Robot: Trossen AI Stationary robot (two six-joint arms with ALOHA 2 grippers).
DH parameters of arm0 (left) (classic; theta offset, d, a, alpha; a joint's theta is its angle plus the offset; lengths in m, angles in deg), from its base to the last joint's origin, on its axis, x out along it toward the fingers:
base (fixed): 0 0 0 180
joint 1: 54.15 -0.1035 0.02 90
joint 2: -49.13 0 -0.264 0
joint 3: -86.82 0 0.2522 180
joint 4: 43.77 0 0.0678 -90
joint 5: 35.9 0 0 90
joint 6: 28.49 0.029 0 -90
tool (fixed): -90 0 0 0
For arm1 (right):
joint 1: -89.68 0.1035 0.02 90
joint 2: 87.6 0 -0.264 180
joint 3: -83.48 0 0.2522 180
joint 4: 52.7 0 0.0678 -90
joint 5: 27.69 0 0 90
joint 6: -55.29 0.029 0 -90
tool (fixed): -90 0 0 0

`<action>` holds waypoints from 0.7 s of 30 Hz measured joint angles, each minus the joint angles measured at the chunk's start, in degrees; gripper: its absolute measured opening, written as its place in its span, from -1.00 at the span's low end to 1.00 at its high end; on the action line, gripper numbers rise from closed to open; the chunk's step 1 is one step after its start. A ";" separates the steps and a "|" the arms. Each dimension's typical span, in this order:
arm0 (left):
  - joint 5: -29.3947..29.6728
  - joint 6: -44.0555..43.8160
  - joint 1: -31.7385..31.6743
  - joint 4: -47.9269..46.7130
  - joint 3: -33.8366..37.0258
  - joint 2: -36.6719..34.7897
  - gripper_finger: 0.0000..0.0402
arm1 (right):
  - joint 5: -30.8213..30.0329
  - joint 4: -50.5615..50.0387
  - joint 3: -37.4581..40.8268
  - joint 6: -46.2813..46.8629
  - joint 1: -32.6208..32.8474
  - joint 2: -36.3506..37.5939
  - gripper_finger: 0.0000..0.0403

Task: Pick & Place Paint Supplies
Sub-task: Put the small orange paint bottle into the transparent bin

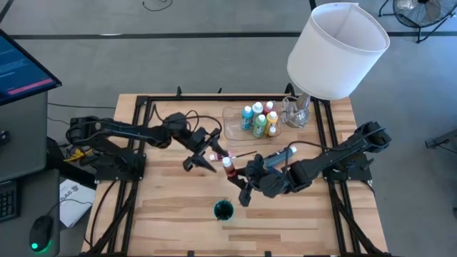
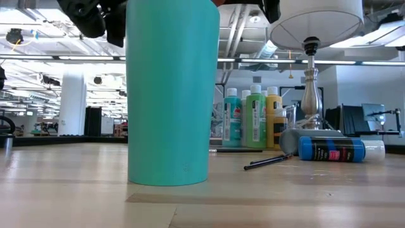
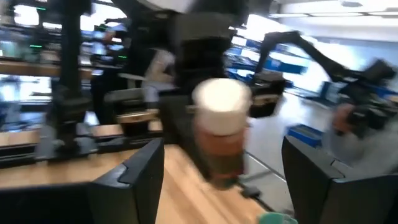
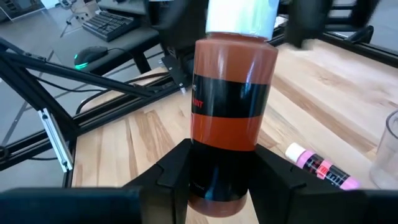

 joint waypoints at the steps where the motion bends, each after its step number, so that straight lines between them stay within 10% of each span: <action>1: -1.98 0.33 0.02 -0.64 -0.41 -0.08 0.12 | -0.02 0.03 0.00 0.01 0.00 0.00 -0.39; 21: 0.99 6.22 2.03 -10.59 -5.74 3.17 0.09 | 0.16 -0.05 0.00 0.00 -0.52 0.00 -0.39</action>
